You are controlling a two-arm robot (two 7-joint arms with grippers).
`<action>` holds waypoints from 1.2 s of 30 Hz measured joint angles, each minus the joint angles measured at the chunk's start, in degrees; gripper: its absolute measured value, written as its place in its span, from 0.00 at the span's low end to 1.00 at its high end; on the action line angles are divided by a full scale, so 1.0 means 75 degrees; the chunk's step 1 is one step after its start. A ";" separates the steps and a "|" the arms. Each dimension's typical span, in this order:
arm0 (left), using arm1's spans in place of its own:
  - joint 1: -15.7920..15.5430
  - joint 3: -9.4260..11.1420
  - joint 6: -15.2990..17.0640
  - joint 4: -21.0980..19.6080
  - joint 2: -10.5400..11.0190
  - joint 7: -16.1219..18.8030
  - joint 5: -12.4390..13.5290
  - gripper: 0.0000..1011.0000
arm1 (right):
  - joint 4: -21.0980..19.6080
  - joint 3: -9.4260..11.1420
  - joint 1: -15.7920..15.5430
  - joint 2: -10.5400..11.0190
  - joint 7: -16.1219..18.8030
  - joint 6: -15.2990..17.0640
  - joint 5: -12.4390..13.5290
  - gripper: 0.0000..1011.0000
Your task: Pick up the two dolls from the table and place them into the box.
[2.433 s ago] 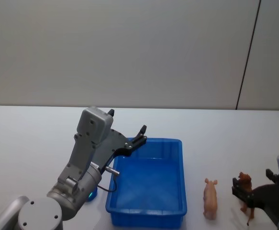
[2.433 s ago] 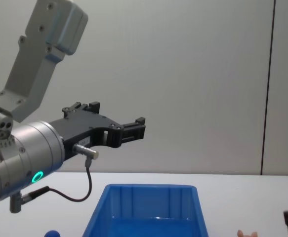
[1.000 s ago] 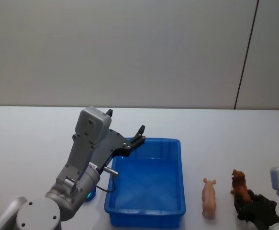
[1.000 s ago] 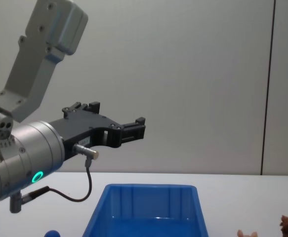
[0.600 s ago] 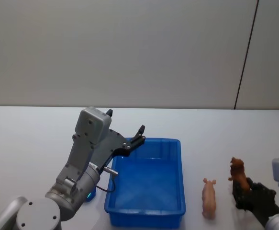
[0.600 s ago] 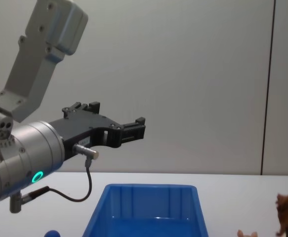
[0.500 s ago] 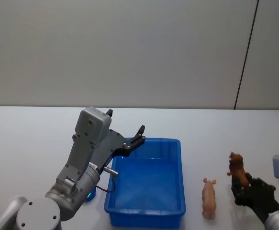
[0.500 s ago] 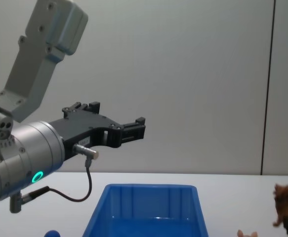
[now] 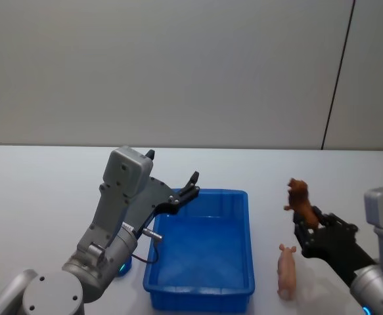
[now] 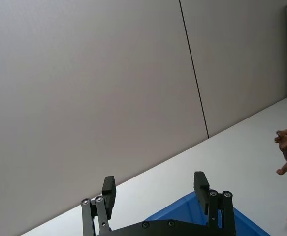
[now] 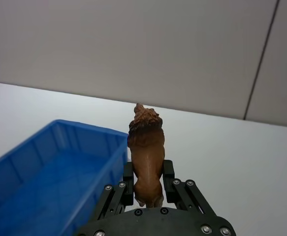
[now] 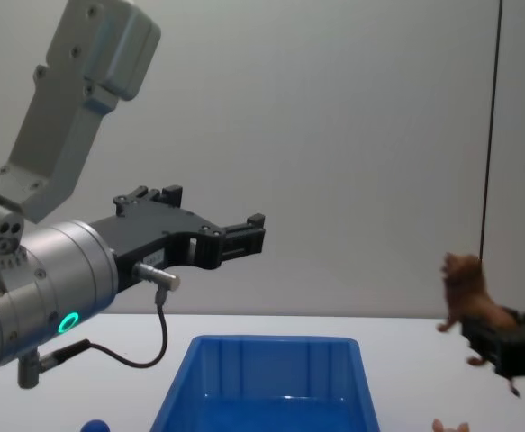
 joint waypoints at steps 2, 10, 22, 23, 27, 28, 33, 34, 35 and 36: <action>0.0000 0.0000 0.0000 0.0000 0.0000 0.0000 0.0000 0.99 | -0.0011 -0.0025 0.0051 -0.0029 0.0145 -0.0019 -0.0031 0.33; 0.0000 0.0000 0.0000 0.0000 0.0000 0.0000 0.0000 0.99 | 0.0133 -0.0237 0.0414 -0.0303 0.0886 0.0020 -0.0236 0.33; 0.0000 0.0000 0.0000 0.0000 0.0000 0.0000 0.0000 0.99 | 0.0906 -0.0603 0.1022 -0.0835 0.1508 0.0282 -0.0638 0.33; 0.0000 0.0000 0.0000 0.0000 0.0000 0.0000 0.0000 0.99 | 0.1021 -0.0641 0.1094 -0.0896 0.1543 0.0299 -0.0683 0.34; 0.0000 0.0000 0.0000 0.0000 0.0000 0.0000 0.0000 0.99 | 0.1221 -0.0693 0.1204 -0.0991 0.1589 0.0321 -0.0758 0.40; 0.0000 0.0000 0.0000 0.0000 0.0000 0.0000 0.0000 0.99 | 0.1268 -0.0705 0.1230 -0.1012 0.1596 0.0324 -0.0783 0.42; 0.0000 0.0000 0.0000 0.0000 0.0000 0.0000 0.0000 0.99 | 0.1645 -0.0786 0.1418 -0.1169 0.1579 0.0310 -0.0908 0.62; 0.0000 -0.0001 0.0000 0.0000 0.0000 0.0000 0.0000 0.99 | 0.1645 -0.0786 0.1418 -0.1169 0.1579 0.0310 -0.0908 0.62; 0.0000 -0.0001 0.0000 0.0000 0.0000 0.0000 0.0000 0.99 | 0.1723 -0.0797 0.1454 -0.1198 0.1554 0.0293 -0.0924 0.67; 0.0000 0.0000 0.0000 0.0000 0.0000 0.0000 0.0000 0.99 | 0.1753 -0.0802 0.1467 -0.1209 0.1540 0.0283 -0.0928 0.70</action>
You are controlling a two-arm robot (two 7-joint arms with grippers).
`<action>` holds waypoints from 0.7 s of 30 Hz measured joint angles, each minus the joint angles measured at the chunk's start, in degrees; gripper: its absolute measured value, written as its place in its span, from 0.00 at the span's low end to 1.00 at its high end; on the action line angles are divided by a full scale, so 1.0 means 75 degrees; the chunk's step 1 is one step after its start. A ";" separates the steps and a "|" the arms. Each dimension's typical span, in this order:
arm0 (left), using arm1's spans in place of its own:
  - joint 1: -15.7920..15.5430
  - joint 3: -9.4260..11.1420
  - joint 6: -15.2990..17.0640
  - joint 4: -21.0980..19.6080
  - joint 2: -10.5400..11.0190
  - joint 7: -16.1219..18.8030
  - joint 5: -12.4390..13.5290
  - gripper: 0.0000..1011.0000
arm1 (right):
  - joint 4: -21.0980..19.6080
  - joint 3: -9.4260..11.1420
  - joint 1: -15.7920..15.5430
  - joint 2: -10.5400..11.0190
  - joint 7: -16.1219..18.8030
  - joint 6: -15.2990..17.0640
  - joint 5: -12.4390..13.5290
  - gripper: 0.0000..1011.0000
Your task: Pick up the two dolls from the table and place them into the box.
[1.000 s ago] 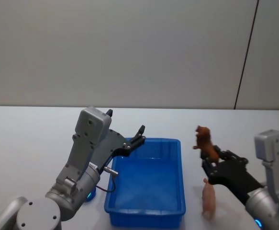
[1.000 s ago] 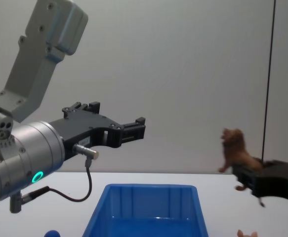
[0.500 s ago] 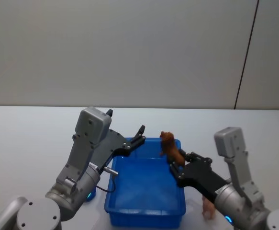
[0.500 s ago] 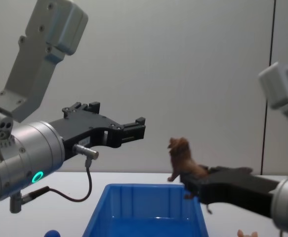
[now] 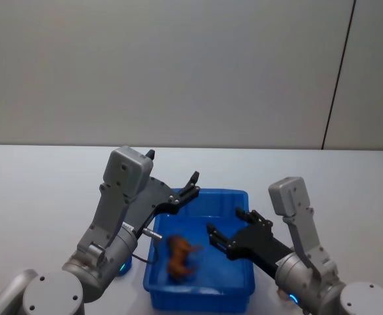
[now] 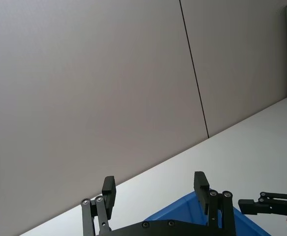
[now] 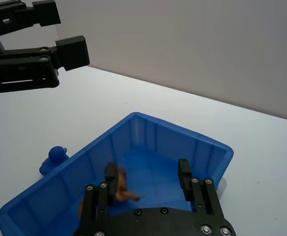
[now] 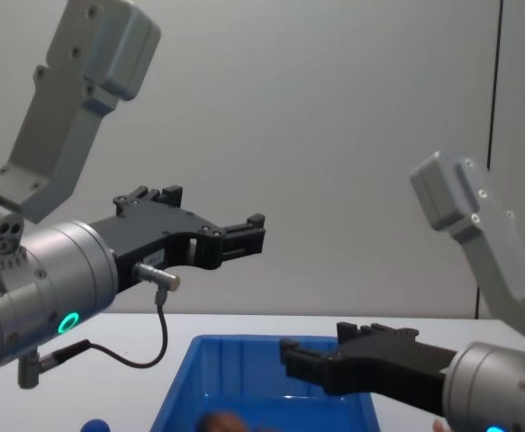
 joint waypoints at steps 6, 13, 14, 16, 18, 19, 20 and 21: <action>0.0000 0.0000 0.0000 0.0000 0.0000 0.0000 0.0000 0.99 | 0.0106 -0.0014 0.0037 -0.0043 -0.0172 -0.0092 -0.0010 0.89; 0.0000 0.0000 0.0000 0.0000 0.0000 0.0000 0.0000 0.99 | -0.0077 0.0024 -0.0121 0.0024 -0.0553 -0.0168 0.0047 0.99; 0.0000 0.0000 0.0000 0.0000 0.0000 0.0000 0.0000 0.99 | -0.0117 0.0031 -0.0149 0.0036 -0.0603 -0.0172 0.0060 0.99; 0.0000 0.0000 0.0000 0.0000 0.0000 0.0000 0.0000 0.99 | -0.0248 0.0055 -0.0245 0.0086 -0.0781 -0.0176 0.0103 0.99; 0.0000 0.0000 0.0000 0.0000 0.0000 0.0000 0.0000 0.99 | -0.0428 0.0085 -0.0376 0.0152 -0.0948 -0.0176 0.0142 0.99; 0.0000 0.0000 0.0000 0.0000 0.0000 0.0000 0.0000 0.99 | -0.0482 0.0094 -0.0415 0.0173 -0.1030 -0.0175 0.0158 0.99; 0.0000 0.0000 0.0000 0.0000 0.0000 0.0000 0.0000 0.99 | -0.0619 0.0115 -0.0520 0.0228 -0.1160 -0.0163 0.0183 0.99; 0.0000 0.0000 0.0000 0.0000 0.0000 0.0000 0.0000 0.99 | -0.0619 0.0115 -0.0520 0.0228 -0.1160 -0.0163 0.0183 0.99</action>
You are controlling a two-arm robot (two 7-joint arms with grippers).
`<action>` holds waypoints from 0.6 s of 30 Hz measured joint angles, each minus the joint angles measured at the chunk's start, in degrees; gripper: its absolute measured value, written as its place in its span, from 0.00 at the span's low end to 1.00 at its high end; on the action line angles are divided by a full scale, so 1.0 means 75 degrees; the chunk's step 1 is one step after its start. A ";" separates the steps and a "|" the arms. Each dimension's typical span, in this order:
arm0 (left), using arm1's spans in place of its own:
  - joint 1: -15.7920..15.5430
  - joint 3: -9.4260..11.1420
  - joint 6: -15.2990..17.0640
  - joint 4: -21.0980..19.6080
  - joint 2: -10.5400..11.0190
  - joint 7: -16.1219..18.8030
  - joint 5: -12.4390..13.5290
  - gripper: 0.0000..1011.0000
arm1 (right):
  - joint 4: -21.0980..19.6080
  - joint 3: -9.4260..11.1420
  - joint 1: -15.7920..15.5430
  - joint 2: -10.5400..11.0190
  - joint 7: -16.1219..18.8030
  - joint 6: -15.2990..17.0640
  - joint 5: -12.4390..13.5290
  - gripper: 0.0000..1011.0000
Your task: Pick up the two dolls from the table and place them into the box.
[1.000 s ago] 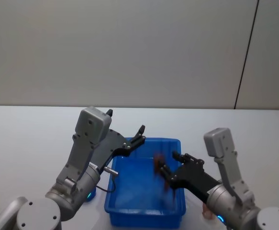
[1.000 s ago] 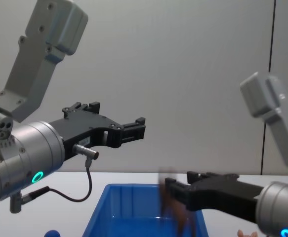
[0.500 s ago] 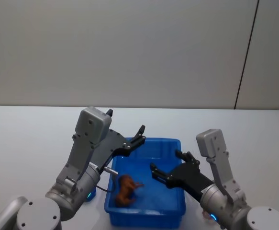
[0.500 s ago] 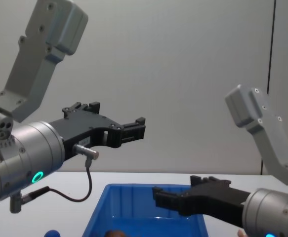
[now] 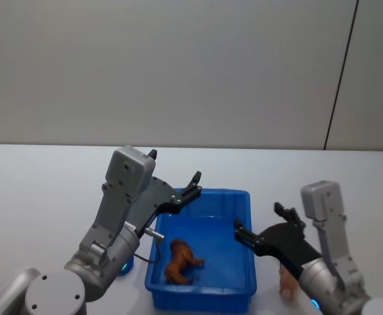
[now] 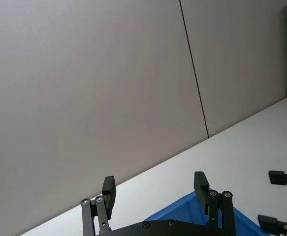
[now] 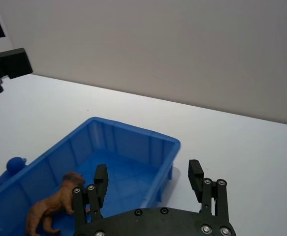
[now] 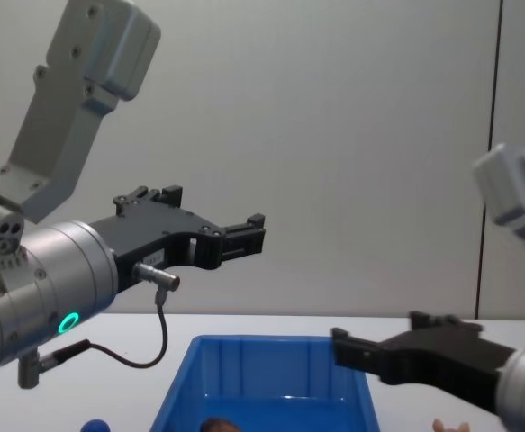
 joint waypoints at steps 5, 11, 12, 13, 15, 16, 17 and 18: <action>0.0000 0.0000 0.0000 0.0000 0.0000 0.0000 0.0000 0.99 | -0.0448 0.0057 -0.0351 0.0182 -0.0478 0.0119 0.0039 0.99; 0.0000 0.0000 0.0000 0.0000 0.0000 0.0000 0.0000 0.99 | -0.0941 0.0114 -0.0774 0.0394 -0.0990 0.0391 0.0019 0.99; 0.0000 0.0000 0.0000 0.0000 0.0000 0.0000 0.0000 0.99 | -0.0941 0.0114 -0.0774 0.0394 -0.0990 0.0391 0.0019 0.99; 0.0000 0.0000 0.0000 0.0000 0.0000 0.0000 0.0000 0.99 | -0.0983 0.0117 -0.0812 0.0413 -0.1034 0.0424 0.0015 0.99; 0.0000 0.0000 0.0000 0.0000 0.0000 0.0000 0.0000 0.99 | -0.1092 0.0133 -0.0922 0.0466 -0.1162 0.0535 0.0008 0.99; 0.0000 0.0000 0.0000 0.0000 0.0000 0.0000 0.0000 0.99 | -0.1158 0.0140 -0.0998 0.0499 -0.1230 0.0601 0.0007 0.99; 0.0000 0.0000 0.0000 0.0000 0.0000 0.0000 0.0000 0.99 | -0.1184 0.0142 -0.1028 0.0512 -0.1267 0.0641 0.0007 0.99; 0.0000 0.0000 0.0000 0.0000 0.0000 0.0000 0.0000 0.99 | -0.1211 0.0145 -0.1059 0.0524 -0.1292 0.0672 0.0007 0.99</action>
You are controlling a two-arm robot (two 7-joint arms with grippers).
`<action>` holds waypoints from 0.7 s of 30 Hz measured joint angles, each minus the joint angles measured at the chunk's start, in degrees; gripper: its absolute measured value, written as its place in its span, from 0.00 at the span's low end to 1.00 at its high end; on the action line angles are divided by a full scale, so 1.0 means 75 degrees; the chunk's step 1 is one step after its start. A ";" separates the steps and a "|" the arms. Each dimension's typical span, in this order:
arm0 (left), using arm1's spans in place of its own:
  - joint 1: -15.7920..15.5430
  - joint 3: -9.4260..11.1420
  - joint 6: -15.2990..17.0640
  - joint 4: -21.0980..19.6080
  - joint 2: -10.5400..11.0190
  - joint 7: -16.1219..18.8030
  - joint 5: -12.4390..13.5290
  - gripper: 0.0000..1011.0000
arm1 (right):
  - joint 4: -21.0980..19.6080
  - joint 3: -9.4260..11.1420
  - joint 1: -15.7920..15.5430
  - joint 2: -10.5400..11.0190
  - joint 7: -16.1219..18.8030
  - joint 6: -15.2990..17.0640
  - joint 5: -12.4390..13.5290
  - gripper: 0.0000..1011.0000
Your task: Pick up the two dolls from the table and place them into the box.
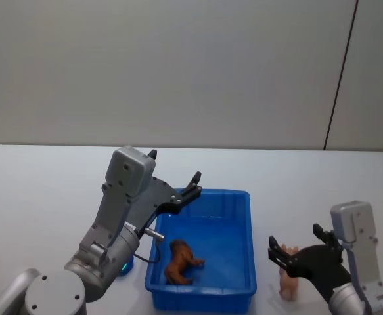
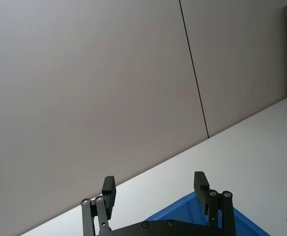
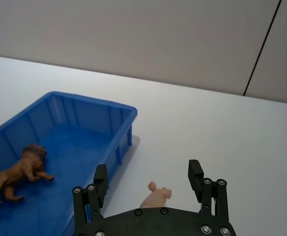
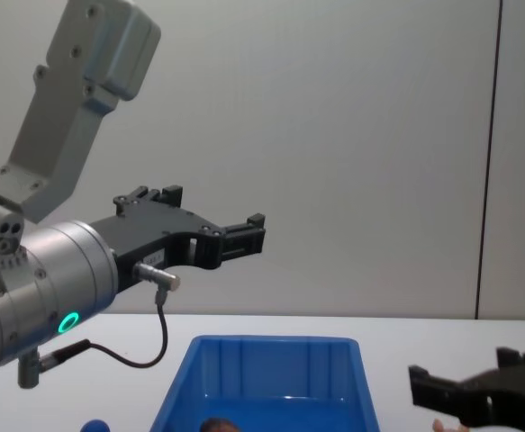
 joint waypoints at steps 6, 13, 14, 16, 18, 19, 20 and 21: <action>0.0000 0.0000 0.0000 0.0000 0.0000 0.0000 0.0000 0.99 | -0.0142 0.0014 -0.0208 0.0074 -0.0169 0.0258 0.0003 0.99; 0.0000 0.0000 0.0000 0.0000 0.0000 0.0000 0.0000 0.99 | -0.0141 0.0009 -0.0334 0.0090 -0.0250 0.0441 0.0000 0.99; 0.0000 0.0000 0.0000 0.0000 0.0000 0.0000 0.0000 0.99 | -0.0130 0.0007 -0.0340 0.0089 -0.0252 0.0448 -0.0005 0.99; 0.0000 0.0000 0.0000 0.0000 0.0000 0.0000 0.0000 0.99 | -0.0068 -0.0003 -0.0353 0.0079 -0.0252 0.0465 -0.0032 0.99; 0.0000 0.0000 0.0000 0.0000 0.0000 0.0000 0.0000 0.99 | 0.0014 -0.0011 -0.0353 0.0064 -0.0253 0.0469 -0.0076 0.99; 0.0000 0.0000 0.0000 0.0000 0.0000 0.0000 0.0000 0.99 | 0.0041 -0.0015 -0.0352 0.0056 -0.0251 0.0469 -0.0095 0.99; 0.0000 0.0000 0.0000 0.0000 0.0000 0.0000 0.0000 0.99 | 0.0096 -0.0021 -0.0344 0.0041 -0.0250 0.0469 -0.0121 0.99; 0.0000 0.0000 0.0000 0.0000 0.0000 0.0000 0.0000 0.99 | 0.0126 -0.0024 -0.0337 0.0033 -0.0245 0.0466 -0.0138 0.99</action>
